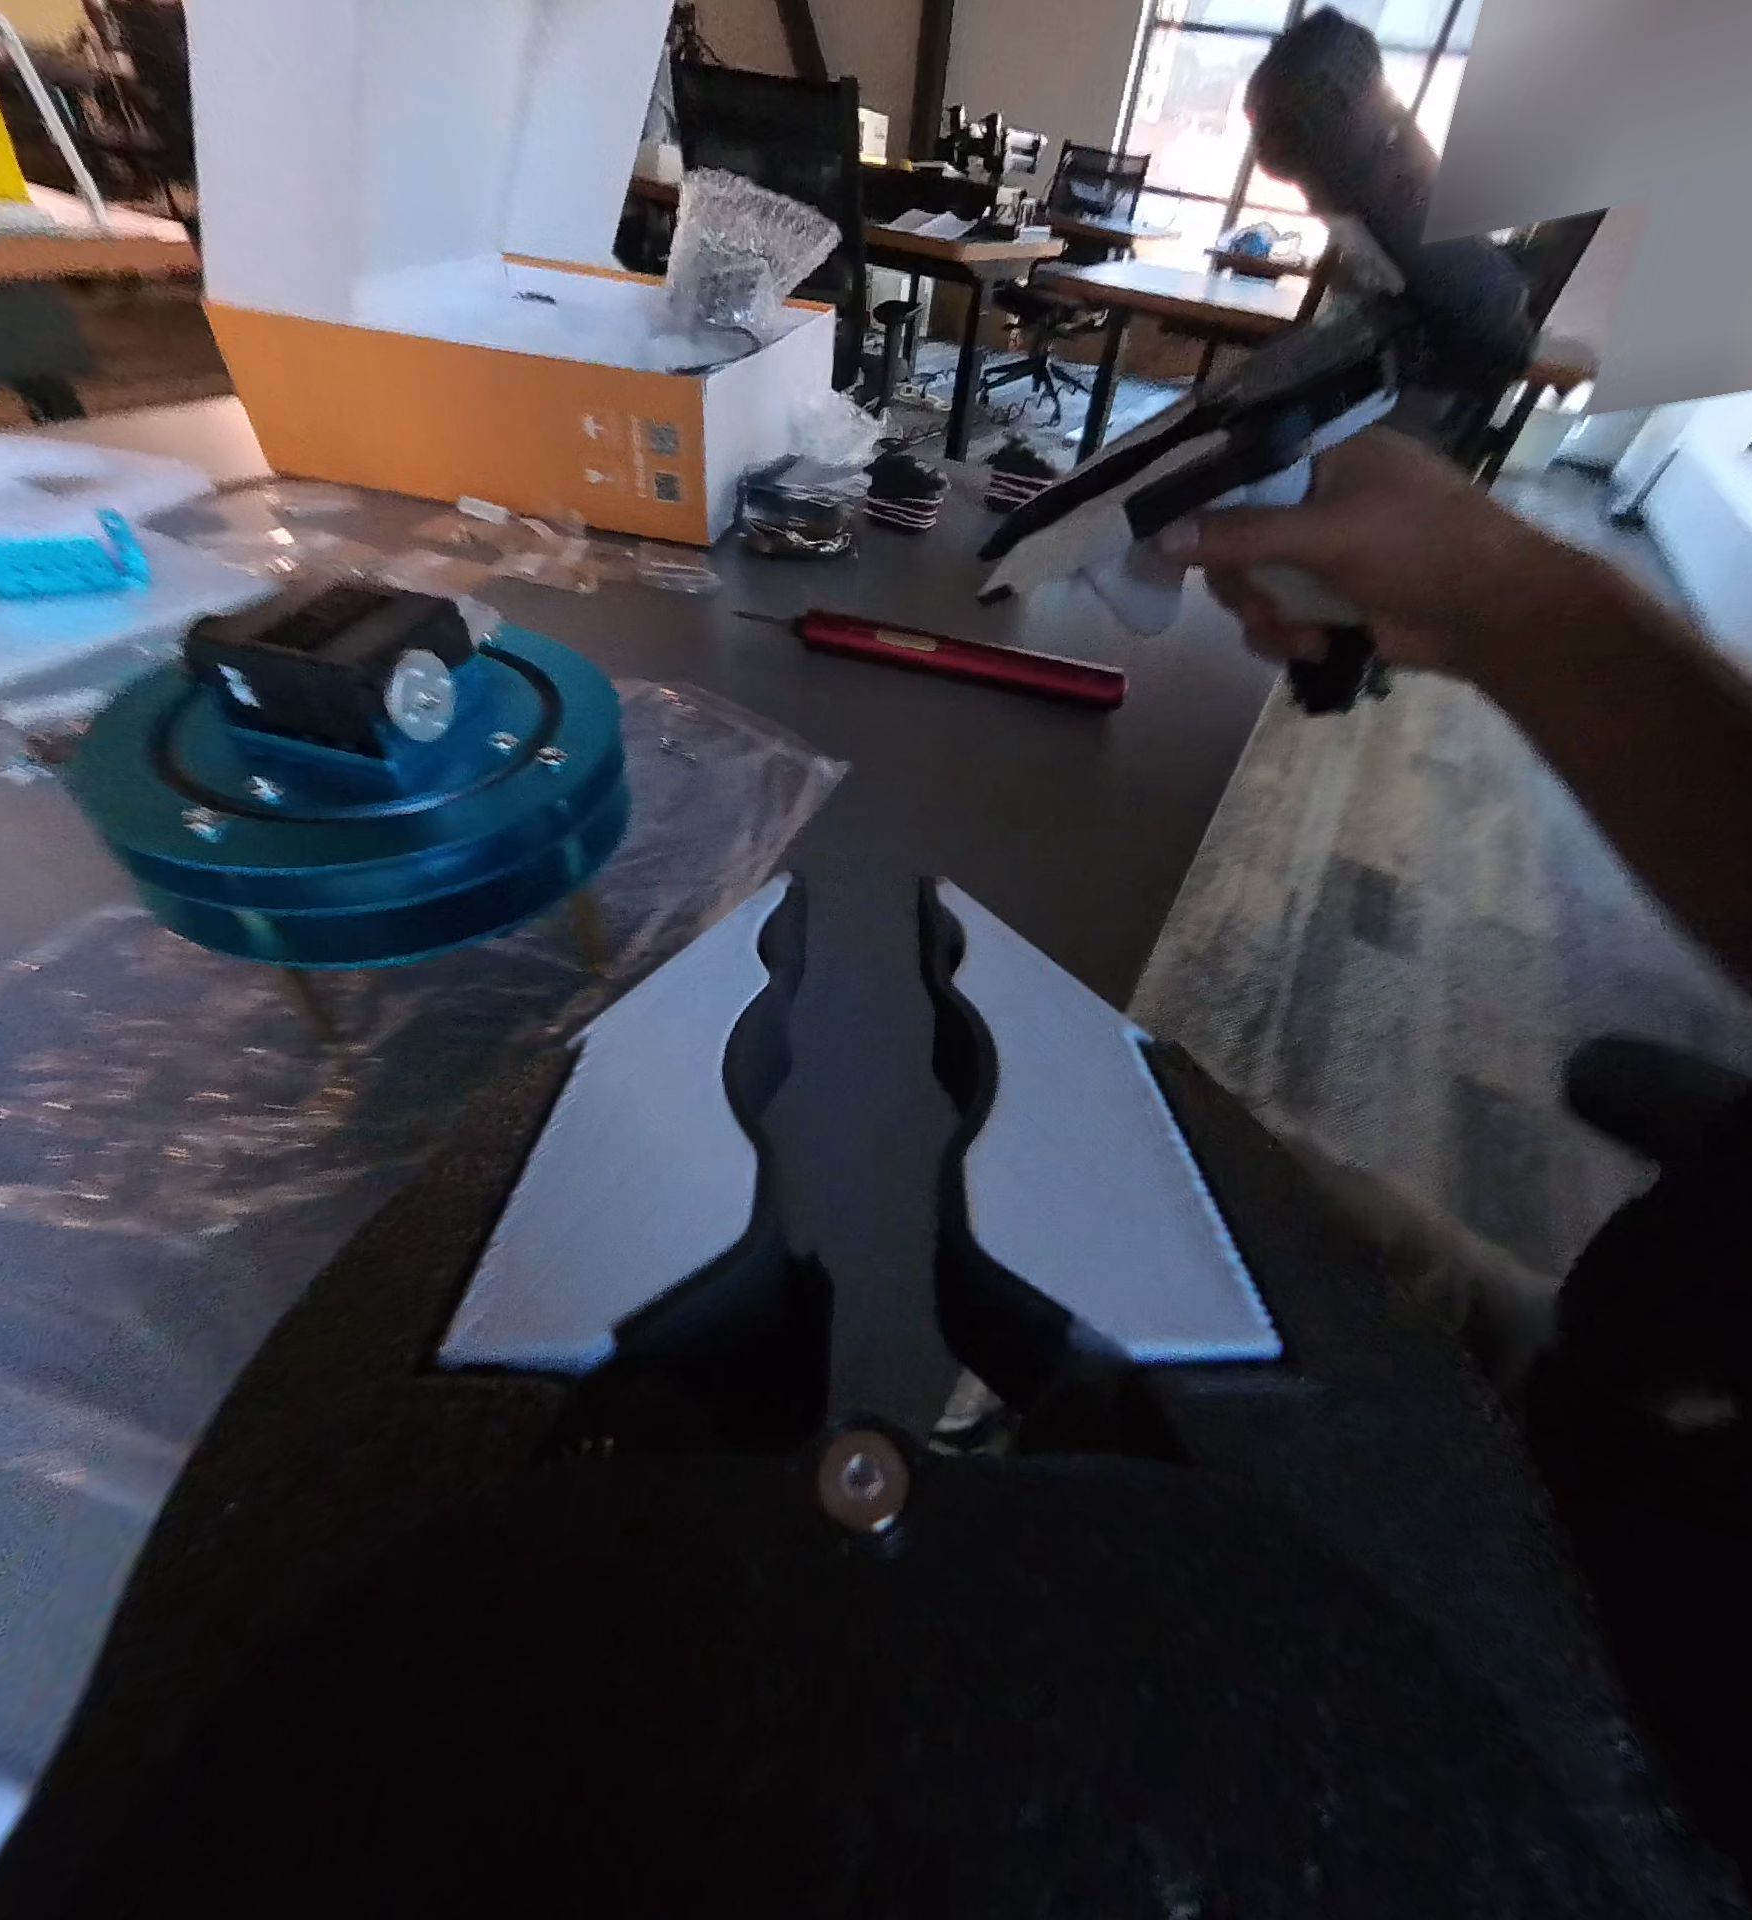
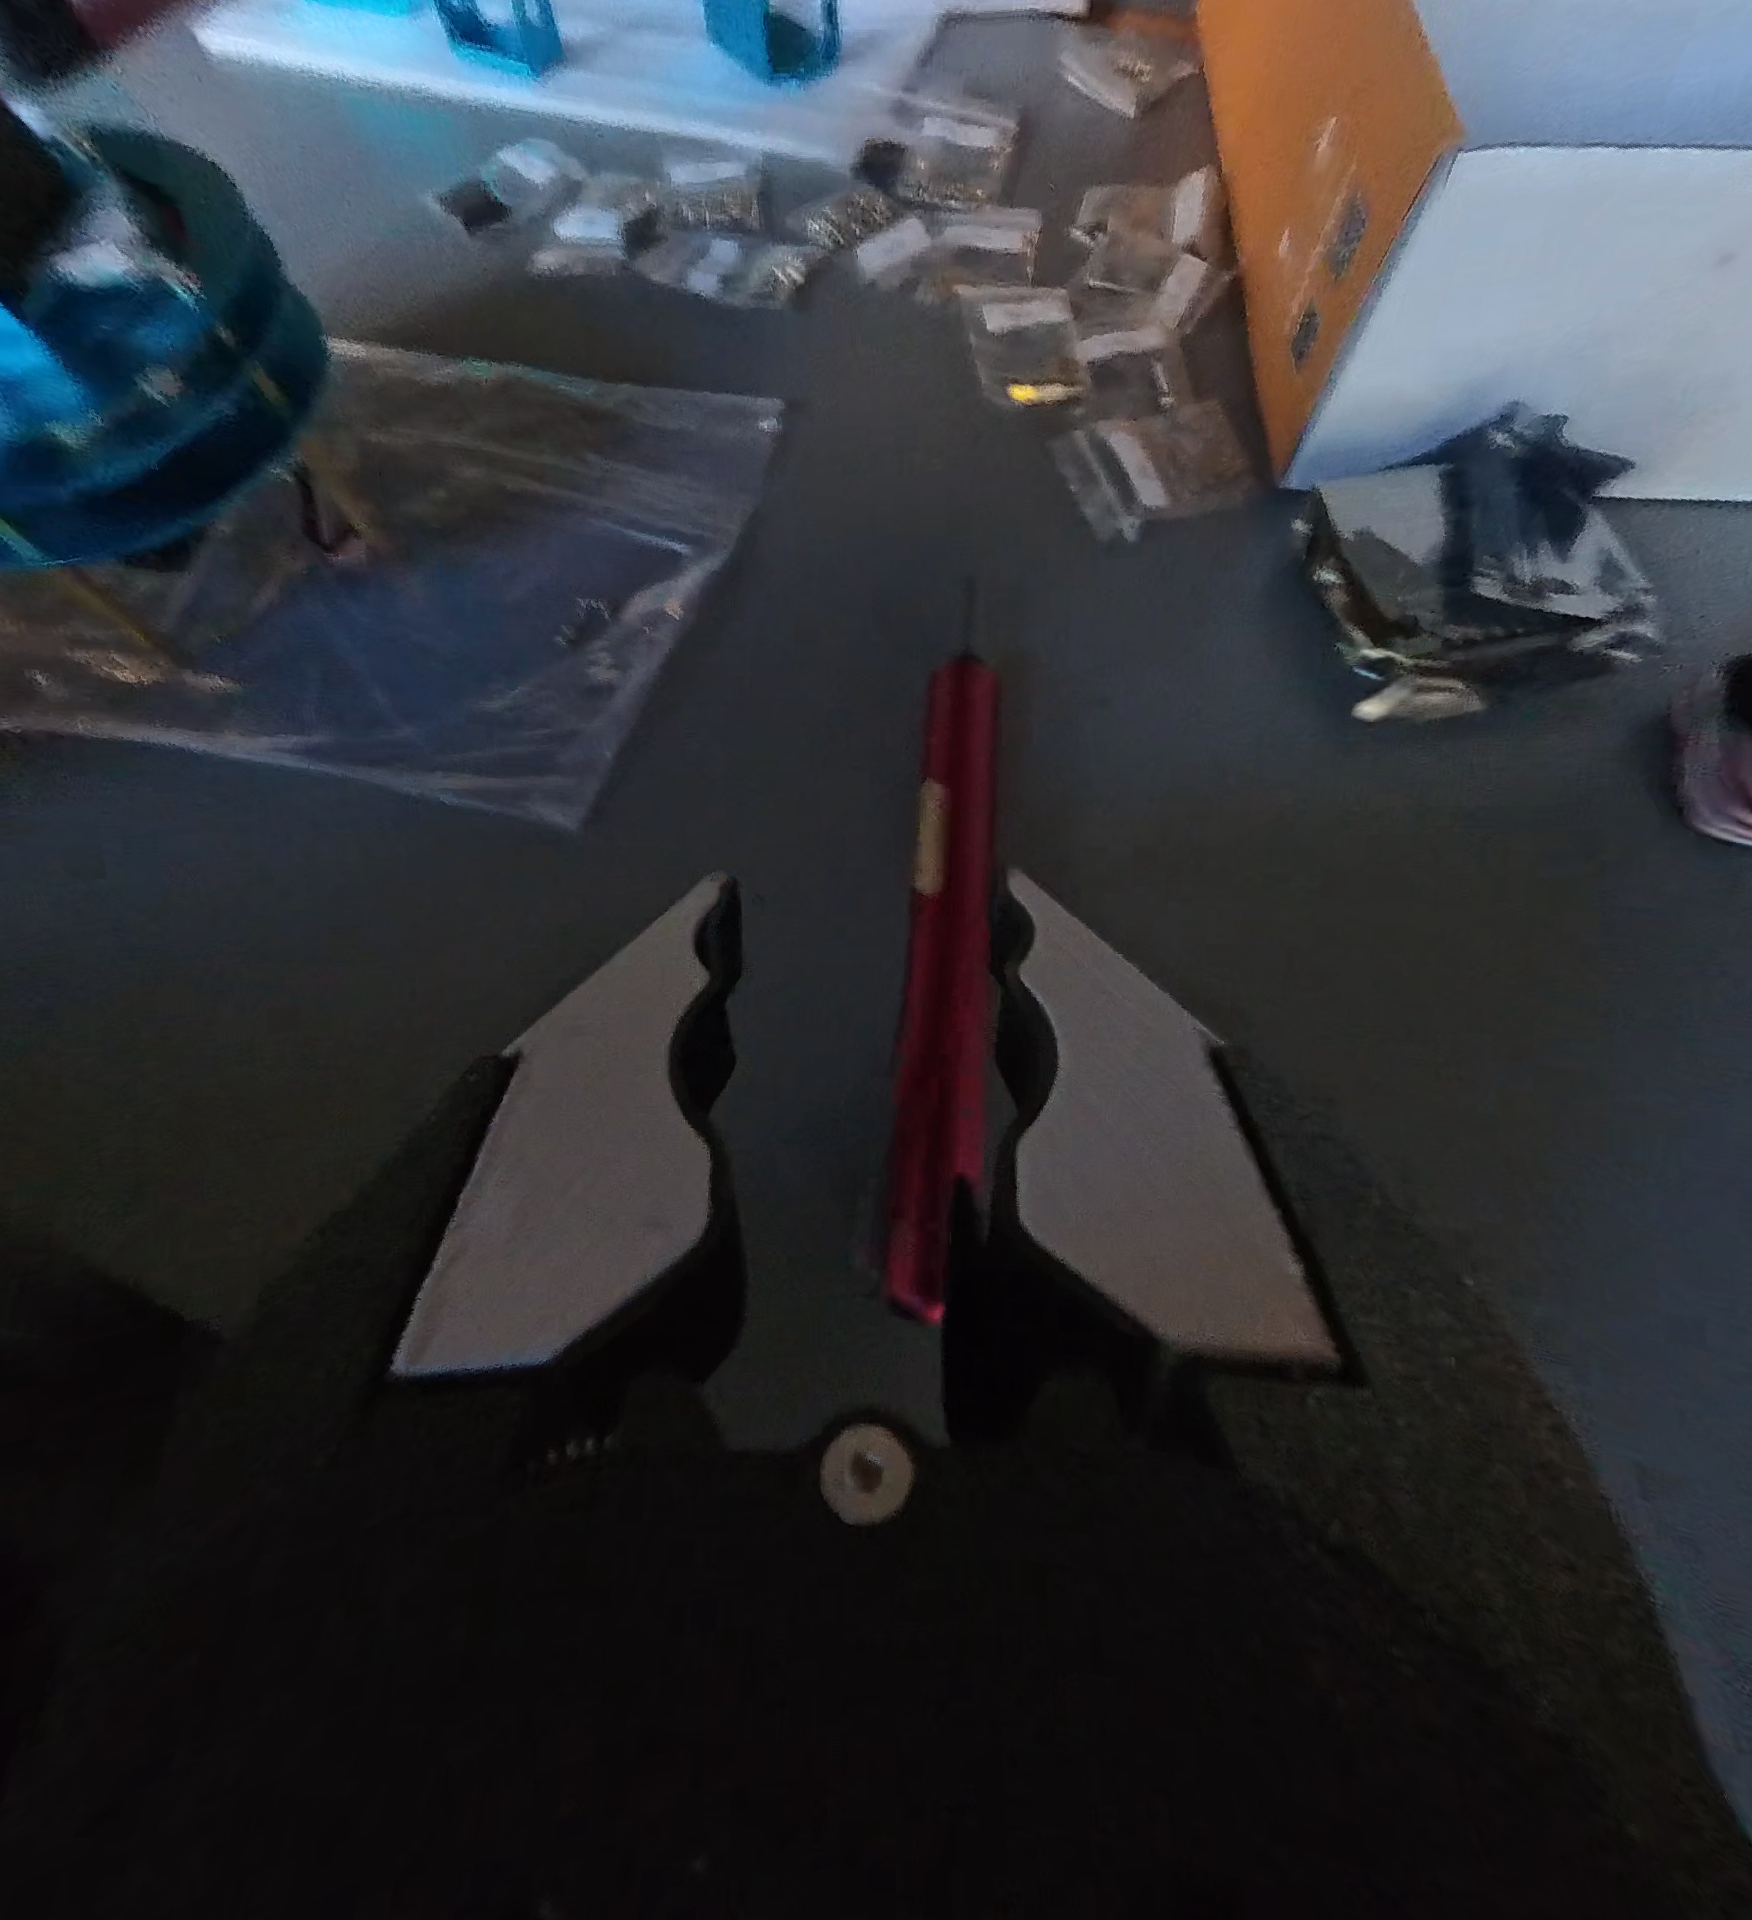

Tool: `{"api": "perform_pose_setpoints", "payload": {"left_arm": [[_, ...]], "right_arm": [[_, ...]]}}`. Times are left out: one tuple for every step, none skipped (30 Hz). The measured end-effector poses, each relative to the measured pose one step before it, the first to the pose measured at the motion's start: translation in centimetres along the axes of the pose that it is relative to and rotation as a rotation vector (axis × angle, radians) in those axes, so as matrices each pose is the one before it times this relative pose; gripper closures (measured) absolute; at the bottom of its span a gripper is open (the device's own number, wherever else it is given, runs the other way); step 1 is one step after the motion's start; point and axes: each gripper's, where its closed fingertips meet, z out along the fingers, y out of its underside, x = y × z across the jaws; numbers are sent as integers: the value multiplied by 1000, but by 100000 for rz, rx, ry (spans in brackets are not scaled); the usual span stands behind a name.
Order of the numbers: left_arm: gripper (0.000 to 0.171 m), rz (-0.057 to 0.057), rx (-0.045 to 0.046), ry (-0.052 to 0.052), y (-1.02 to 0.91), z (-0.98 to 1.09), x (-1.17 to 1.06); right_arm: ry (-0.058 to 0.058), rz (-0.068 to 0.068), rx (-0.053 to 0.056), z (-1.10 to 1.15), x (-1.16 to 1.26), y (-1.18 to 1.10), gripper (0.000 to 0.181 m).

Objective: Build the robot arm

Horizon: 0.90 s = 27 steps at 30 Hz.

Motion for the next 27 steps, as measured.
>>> {"api": "perform_pose_setpoints", "payload": {"left_arm": [[151, -5568, -430, 742, 166, 529, 96], [149, -3370, -1507, 1, 327, 449, -16], [148, -1322, -1789, -1287, 416, 347, -192], [148, -430, -1447, -2447, 392, 229, -342], [148, -240, -854, -1968, 259, 144, -273], [148, -979, -233, -1011, 130, 63, -152], [148, -1335, 369, 502, -17, -30, 56], [148, -942, 641, 1667, -86, -122, 205], [148, -295, 657, 1444, -97, -204, 130], [148, 321, 843, 434, -115, -232, -59], [148, 539, 827, -624, -63, -217, -249], [148, 303, 778, -1469, -44, -195, -397], [148, -47, 1194, -1627, -112, -166, -434], [148, -123, 968, -1113, -118, -133, -328], [148, 9, 176, -801, -75, -113, -278], [148, 116, 21, -1171, -104, -121, -324], [148, 325, 297, -1354, -160, -116, -320], [148, 486, 639, -880, -216, -76, -239], [148, 389, 612, -290, -233, -6, -122], [148, 540, 75, 203, -163, 92, -39], [148, 833, -659, 795, -75, 195, 70], [148, 1112, -902, 1374, -43, 271, 186], [148, 1087, -342, 909, -109, 308, 142], [148, 683, 317, 242, -145, 318, 60], [148, 111, 299, 477, -129, 321, 92], [149, -368, -202, 791, -90, 276, 151], [148, -978, -32, 93, -105, 207, 41]], "right_arm": [[-5990, 1947, 2673, 548, -1417, -751, 138], [-5441, -2297, 3001, 930, -1636, -860, 145], [-2527, -7269, -384, 1343, -1394, -385, 148], [-32, -8666, -4783, 1658, -1012, 119, 149], [-493, -7991, -4567, 1684, -910, -62, 150], [-316, -5784, -3547, 1459, -506, -188, 155], [-1502, -3180, -3820, 1156, -279, -213, 156], [-2806, -1838, -3712, 845, -178, -184, 155], [-1916, -1324, -2075, 551, 161, -258, 157], [-610, -1274, -1127, 337, 461, -242, 160], [567, -1008, -836, 141, 686, -142, 161], [191, -321, -374, -29, 627, -56, 162], [778, 143, -1238, -341, 697, 308, 162], [3384, 359, -1200, -748, 1109, 653, 161], [4760, 1317, -1225, -1062, 1376, 935, 161], [5167, 2620, -1361, -1265, 1413, 1075, 157], [3682, 3319, 348, -1326, 1088, 1002, 152], [2134, 4094, 577, -1189, 737, 1036, 146], [2165, 4102, -1073, -944, 556, 1226, 136], [1338, 3470, -1123, -658, 124, 1120, 126], [498, 2525, 292, -401, -241, 819, 123], [1508, 1217, 206, -179, -111, 678, 123], [3988, 788, 579, 2, 406, 391, 125], [3292, 1096, 1105, 110, 480, 104, 134], [804, 2261, 1543, 101, 195, -292, 140], [-3210, 3561, 3345, 45, -510, -891, 140], [-8415, 3403, 4615, 140, -1631, -1359, 142]]}}
